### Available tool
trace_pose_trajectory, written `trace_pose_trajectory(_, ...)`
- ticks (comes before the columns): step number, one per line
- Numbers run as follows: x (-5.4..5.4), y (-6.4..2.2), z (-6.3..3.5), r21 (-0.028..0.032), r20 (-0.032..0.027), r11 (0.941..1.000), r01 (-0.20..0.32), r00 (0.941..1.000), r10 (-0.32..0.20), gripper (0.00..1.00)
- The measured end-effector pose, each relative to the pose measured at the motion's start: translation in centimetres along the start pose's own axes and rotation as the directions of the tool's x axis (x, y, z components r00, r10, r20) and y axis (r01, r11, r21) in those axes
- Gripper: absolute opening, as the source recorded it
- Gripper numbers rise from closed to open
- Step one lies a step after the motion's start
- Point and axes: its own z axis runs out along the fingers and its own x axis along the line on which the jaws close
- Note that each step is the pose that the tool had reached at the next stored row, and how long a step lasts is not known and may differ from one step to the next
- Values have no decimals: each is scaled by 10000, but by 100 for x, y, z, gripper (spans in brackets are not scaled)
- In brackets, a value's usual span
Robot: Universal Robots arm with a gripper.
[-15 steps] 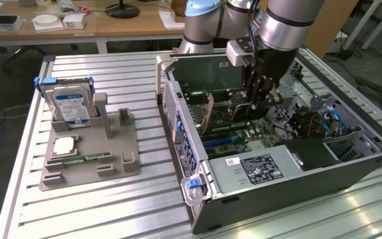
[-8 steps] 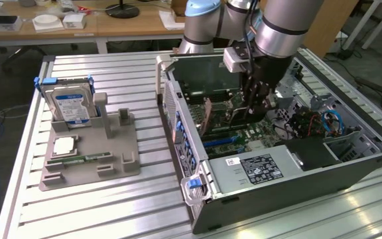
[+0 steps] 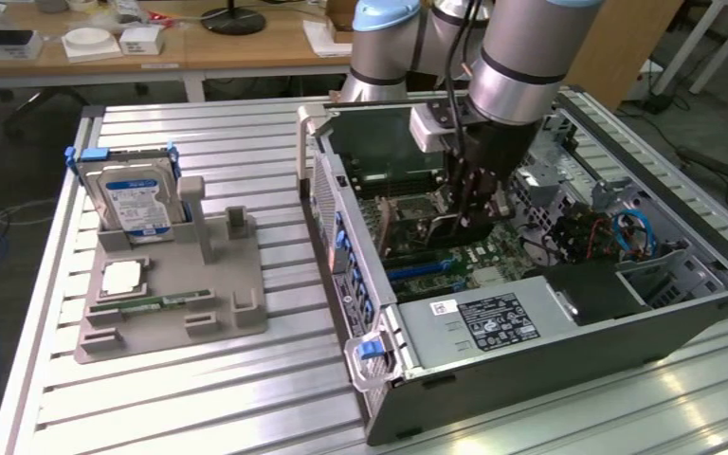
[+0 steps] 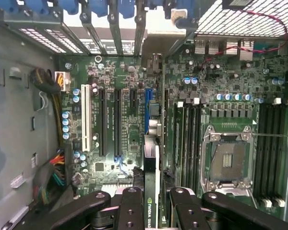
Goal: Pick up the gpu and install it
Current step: 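Insert the gpu into the slot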
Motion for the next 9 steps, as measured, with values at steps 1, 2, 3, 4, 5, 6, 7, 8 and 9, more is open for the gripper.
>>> trace_pose_trajectory(1, 1, 3, 18, 1, 1, 10000, -2, 10000, 2, 25)
trace_pose_trajectory(2, 2, 7, 36, 1, 1, 10000, -3, 10000, 3, 25)
trace_pose_trajectory(3, 3, 11, 54, 0, 0, 10000, -4, 10000, 4, 25)
trace_pose_trajectory(4, 4, 15, 71, 0, -1, 10000, -3, 10000, 3, 25)
trace_pose_trajectory(5, 6, 18, 89, 0, 0, 10000, -2, 10000, 2, 25)
trace_pose_trajectory(6, 7, 23, 107, 1, 0, 10000, -2, 10000, 2, 25)
trace_pose_trajectory(7, 8, 32, 126, 0, -1, 10000, -2, 10000, 2, 25)
trace_pose_trajectory(8, 9, 43, 144, 0, -1, 10000, -2, 10000, 2, 25)
trace_pose_trajectory(9, 11, 53, 161, 1, 0, 10000, -2, 10000, 2, 25)
